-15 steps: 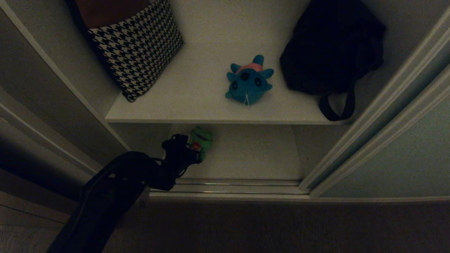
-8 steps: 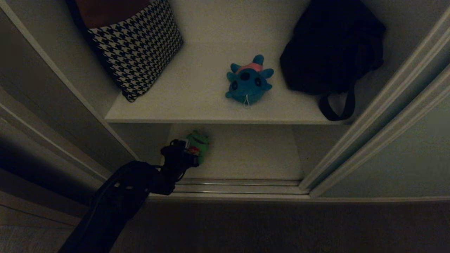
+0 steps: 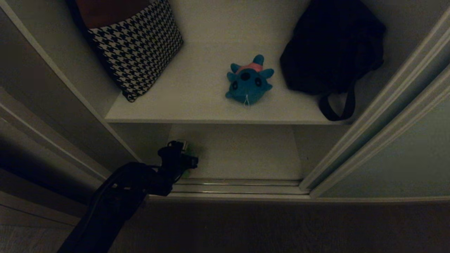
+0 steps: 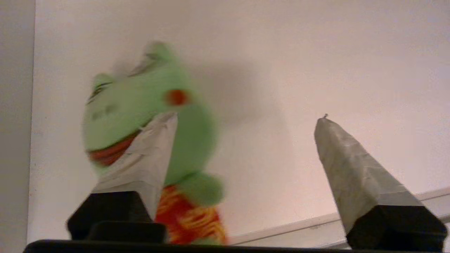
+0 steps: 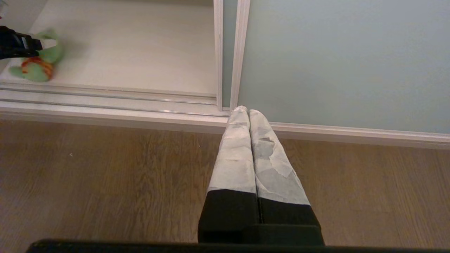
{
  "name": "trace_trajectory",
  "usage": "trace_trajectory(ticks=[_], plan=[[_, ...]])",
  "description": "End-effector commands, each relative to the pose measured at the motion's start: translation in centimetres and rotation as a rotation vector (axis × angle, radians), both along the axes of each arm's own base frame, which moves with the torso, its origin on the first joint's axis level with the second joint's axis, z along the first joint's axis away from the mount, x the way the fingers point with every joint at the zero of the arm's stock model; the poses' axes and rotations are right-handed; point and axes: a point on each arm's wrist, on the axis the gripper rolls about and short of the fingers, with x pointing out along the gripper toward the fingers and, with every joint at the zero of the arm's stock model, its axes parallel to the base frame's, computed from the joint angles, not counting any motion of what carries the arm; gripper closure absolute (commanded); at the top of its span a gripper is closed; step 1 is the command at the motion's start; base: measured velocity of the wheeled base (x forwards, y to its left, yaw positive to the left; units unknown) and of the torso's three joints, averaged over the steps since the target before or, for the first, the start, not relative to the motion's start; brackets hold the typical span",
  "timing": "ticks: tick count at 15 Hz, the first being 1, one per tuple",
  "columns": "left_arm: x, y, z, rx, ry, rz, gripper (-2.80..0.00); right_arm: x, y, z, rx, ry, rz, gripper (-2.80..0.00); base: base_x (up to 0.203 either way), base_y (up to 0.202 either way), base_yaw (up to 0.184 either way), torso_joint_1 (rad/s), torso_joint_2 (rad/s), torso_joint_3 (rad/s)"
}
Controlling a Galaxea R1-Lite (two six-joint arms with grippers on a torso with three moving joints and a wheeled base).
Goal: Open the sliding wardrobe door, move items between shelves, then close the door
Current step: Place the green doll on the lower shelf
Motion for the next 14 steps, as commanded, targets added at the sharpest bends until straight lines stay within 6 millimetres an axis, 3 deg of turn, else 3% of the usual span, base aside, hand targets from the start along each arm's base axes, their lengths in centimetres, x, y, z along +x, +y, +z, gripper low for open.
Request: trace_trajectory(ticks=[1, 5, 6, 8, 11, 14], plan=[[0.1, 0.0, 0.6, -0.003, -0.011, 0.004, -2.8, 0.0, 0.0, 0.0, 0.0, 0.0, -0.001, 0.0, 0.0, 0.0, 0.0, 0.0, 0.0, 0.0], [-0.2, 0.2, 4.0, -0.042, -0.037, 0.058, -2.8, 0.0, 0.0, 0.0, 0.0, 0.0, 0.001, 0.0, 0.0, 0.0, 0.0, 0.0, 0.0, 0.0], [-0.8, 0.3, 3.8, -0.034, -0.002, 0.062, 0.0, 0.0, 0.0, 0.0, 0.0, -0.001, -0.001, 0.0, 0.0, 0.0, 0.0, 0.0, 0.0, 0.0], [-2.2, 0.4, 3.4, -0.019, 0.059, 0.062, 0.0, 0.0, 0.0, 0.0, 0.0, 0.0, 0.0, 0.0, 0.0, 0.0, 0.0, 0.0, 0.0, 0.0], [-5.7, 0.2, 3.1, 0.0, 0.142, 0.048, 0.0, 0.0, 0.0, 0.0, 0.0, 0.0, 0.0, 0.0, 0.0, 0.0, 0.0, 0.0, 0.0, 0.0], [-10.3, 0.5, 7.0, 0.001, 0.146, 0.039, 0.0, 0.0, 0.0, 0.0, 0.0, -0.001, -0.001, 0.0, 0.0, 0.0, 0.0, 0.0, 0.0, 0.0]])
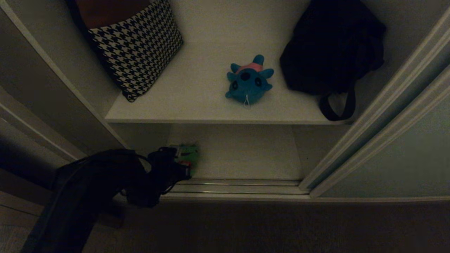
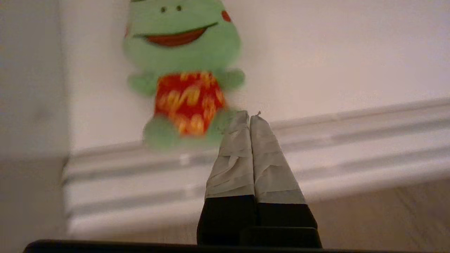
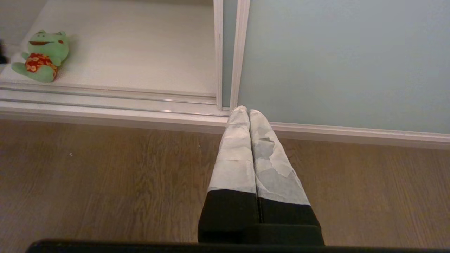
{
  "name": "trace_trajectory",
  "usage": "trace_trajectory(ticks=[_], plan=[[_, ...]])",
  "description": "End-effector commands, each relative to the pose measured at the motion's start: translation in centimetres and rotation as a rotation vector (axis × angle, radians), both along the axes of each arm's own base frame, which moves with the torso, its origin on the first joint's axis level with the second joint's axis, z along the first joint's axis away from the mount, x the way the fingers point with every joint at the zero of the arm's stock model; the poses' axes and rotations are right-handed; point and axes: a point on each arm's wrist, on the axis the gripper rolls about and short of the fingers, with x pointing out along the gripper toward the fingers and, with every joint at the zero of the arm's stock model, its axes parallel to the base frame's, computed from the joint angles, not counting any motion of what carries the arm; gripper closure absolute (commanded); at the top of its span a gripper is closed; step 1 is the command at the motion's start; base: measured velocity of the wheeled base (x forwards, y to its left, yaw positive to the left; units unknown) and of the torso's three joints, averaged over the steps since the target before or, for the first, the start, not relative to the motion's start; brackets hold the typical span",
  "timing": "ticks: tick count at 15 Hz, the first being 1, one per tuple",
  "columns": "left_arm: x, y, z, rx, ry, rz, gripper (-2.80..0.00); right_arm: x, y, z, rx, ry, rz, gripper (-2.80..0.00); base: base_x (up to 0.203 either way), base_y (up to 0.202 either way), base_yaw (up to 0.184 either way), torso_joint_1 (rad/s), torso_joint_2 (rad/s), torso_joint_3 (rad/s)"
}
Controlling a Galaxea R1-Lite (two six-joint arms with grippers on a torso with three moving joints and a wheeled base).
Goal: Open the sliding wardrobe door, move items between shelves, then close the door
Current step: Place the green doll on the lower shelf, then place the blue doll on the lower shelf
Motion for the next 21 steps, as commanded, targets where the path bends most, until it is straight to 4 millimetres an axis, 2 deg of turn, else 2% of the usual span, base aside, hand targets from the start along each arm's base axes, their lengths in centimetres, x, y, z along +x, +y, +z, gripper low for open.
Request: trace_trajectory(ticks=[1, 6, 10, 13, 14, 16, 19, 21], plan=[[-2.9, 0.3, 5.0, -0.007, -0.037, -0.004, 0.0, 0.0, 0.0, 0.0, 0.0, 0.0, 0.0, 0.0, 0.0, 0.0, 0.0, 0.0, 0.0, 0.0], [-13.1, 2.1, 14.5, -0.012, -0.111, 0.025, 0.0, 0.0, 0.0, 0.0, 0.0, 0.0, 0.001, 0.0, 0.0, 0.0, 0.0, 0.0, 0.0, 0.0], [-21.9, 3.9, 20.0, -0.028, -0.251, 0.097, 0.0, 0.0, 0.0, 0.0, 0.0, 0.0, 0.001, 0.0, 0.0, 0.0, 0.0, 0.0, 0.0, 0.0], [-26.4, 4.8, 25.7, -0.074, -0.448, 0.122, 0.0, 0.0, 0.0, 0.0, 0.0, 0.0, 0.001, 0.0, 0.0, 0.0, 0.0, 0.0, 0.0, 0.0], [-27.9, 5.1, 27.0, -0.081, -0.479, 0.126, 0.0, 0.0, 0.0, 0.0, 0.0, 0.0, 0.001, 0.0, 0.0, 0.0, 0.0, 0.0, 0.0, 0.0], [-32.2, 5.9, 28.4, -0.091, -0.504, 0.126, 0.0, 0.0, 0.0, 0.0, 0.0, 0.0, 0.001, 0.0, 0.0, 0.0, 0.0, 0.0, 0.0, 0.0], [-37.0, 6.8, 28.3, -0.092, -0.493, 0.124, 0.0, 0.0, 0.0, 0.0, 0.0, -0.001, 0.0, 0.0, 0.0, 0.0, 0.0, 0.0, 0.0, 0.0], [-41.9, 7.8, 28.2, -0.113, -0.583, 0.128, 0.0, 0.0, 0.0, 0.0, 0.0, 0.0, 0.0, 0.0, 0.0, 0.0, 0.0, 0.0, 0.0, 0.0]])
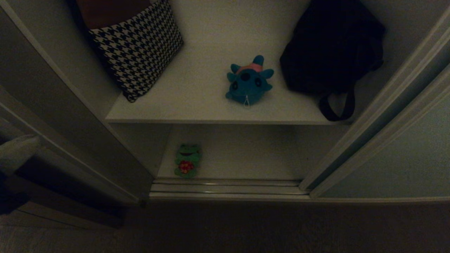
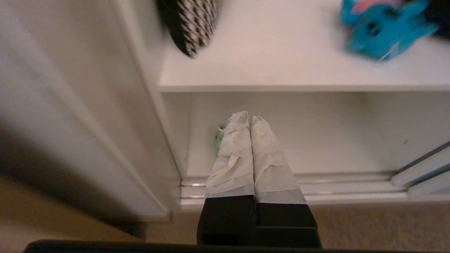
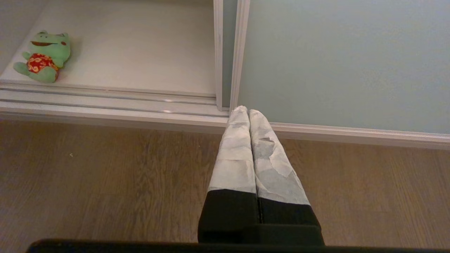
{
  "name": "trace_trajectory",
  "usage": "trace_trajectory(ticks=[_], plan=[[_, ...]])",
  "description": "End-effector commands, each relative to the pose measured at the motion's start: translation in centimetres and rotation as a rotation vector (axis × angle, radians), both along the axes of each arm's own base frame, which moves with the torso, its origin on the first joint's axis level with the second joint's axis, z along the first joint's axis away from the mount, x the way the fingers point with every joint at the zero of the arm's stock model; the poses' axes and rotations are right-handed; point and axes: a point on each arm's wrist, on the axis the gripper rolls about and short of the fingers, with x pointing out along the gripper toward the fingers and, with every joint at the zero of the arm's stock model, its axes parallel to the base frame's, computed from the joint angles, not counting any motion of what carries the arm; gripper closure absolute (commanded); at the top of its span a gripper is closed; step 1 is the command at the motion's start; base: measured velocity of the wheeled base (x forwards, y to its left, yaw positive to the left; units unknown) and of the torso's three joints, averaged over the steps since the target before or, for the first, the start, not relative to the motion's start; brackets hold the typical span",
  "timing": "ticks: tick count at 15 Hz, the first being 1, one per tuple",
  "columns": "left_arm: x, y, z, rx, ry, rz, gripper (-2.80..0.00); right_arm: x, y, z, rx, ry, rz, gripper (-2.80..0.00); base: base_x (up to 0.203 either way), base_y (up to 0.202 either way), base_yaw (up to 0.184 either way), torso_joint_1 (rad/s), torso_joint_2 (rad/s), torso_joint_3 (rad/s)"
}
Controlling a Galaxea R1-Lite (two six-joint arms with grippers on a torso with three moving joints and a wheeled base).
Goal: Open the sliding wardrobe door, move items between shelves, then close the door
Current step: Place the blue doll on the lower shelf
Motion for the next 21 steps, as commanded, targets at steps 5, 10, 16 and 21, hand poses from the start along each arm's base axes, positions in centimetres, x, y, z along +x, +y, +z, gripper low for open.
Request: trace_trajectory(ticks=[5, 10, 16, 21], plan=[[-9.1, 1.6, -3.8, -0.009, -0.076, 0.029, 0.0, 0.0, 0.0, 0.0, 0.0, -0.001, 0.001, 0.0, 0.0, 0.0, 0.0, 0.0, 0.0, 0.0], [-7.8, 1.5, -7.5, -0.01, -0.179, 0.072, 0.0, 0.0, 0.0, 0.0, 0.0, -0.001, 0.001, 0.0, 0.0, 0.0, 0.0, 0.0, 0.0, 0.0], [-7.2, 1.4, -10.3, -0.007, -0.183, 0.06, 0.0, 0.0, 0.0, 0.0, 0.0, -0.001, -0.001, 0.0, 0.0, 0.0, 0.0, 0.0, 0.0, 0.0], [-7.3, 1.4, -10.0, -0.016, -0.204, 0.058, 0.0, 0.0, 0.0, 0.0, 0.0, 0.0, -0.001, 0.0, 0.0, 0.0, 0.0, 0.0, 0.0, 0.0]])
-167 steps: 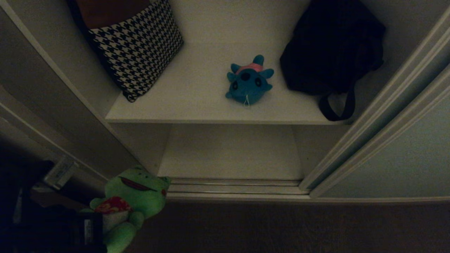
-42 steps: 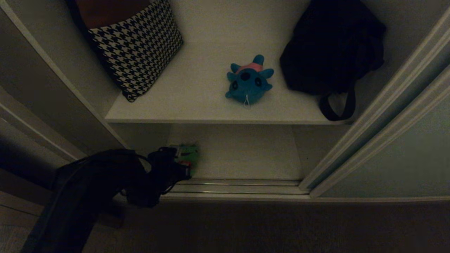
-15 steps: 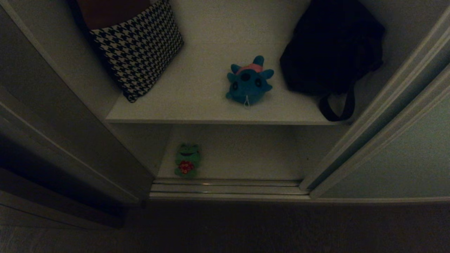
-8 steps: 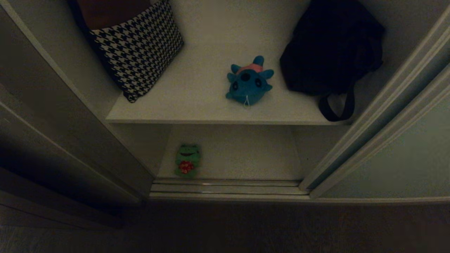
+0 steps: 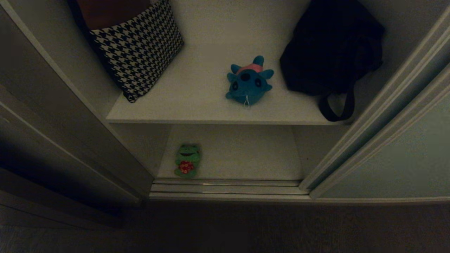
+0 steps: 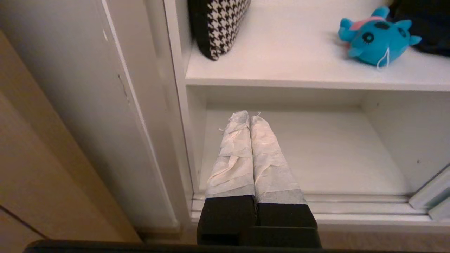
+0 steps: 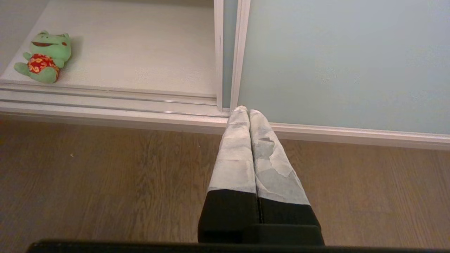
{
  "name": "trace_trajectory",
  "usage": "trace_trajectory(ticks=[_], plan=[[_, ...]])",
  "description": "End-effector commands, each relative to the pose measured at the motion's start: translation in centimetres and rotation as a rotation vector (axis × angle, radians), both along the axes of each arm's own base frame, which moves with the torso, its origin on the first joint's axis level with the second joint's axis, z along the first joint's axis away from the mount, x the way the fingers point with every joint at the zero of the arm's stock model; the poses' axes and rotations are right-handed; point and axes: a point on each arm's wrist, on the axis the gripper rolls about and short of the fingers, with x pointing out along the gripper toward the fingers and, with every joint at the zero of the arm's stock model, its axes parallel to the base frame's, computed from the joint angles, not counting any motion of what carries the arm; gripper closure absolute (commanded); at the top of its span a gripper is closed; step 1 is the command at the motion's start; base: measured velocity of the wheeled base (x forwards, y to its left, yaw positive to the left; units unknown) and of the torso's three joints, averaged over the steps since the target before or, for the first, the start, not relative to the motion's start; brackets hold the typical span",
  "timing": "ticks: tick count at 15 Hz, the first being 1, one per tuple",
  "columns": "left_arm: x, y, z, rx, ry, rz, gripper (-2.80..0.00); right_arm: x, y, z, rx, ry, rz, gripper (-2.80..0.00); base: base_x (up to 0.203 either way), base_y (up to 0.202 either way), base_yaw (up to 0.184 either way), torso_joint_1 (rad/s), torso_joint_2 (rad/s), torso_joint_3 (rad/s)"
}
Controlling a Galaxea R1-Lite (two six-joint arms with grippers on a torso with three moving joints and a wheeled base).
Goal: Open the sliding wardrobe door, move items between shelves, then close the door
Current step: Place the blue doll on the lower shelf
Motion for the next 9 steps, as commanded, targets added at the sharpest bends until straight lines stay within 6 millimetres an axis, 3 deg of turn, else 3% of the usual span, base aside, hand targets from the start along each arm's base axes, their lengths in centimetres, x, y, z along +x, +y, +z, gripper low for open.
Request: trace_trajectory(ticks=[1, 9], plan=[[0.13, -0.01, -0.14, -0.004, 0.013, -0.001, 0.0, -0.01, 0.0, 0.0, 0.0, -0.001, 0.001, 0.0, 0.0, 0.0, 0.0, 0.0, 0.0, 0.0], [-0.01, -0.07, 0.24, 0.048, -0.028, -0.015, 0.0, -0.01, 0.0, 0.0, 0.0, -0.001, 0.001, 0.0, 0.0, 0.0, 0.0, 0.0, 0.0, 0.0]])
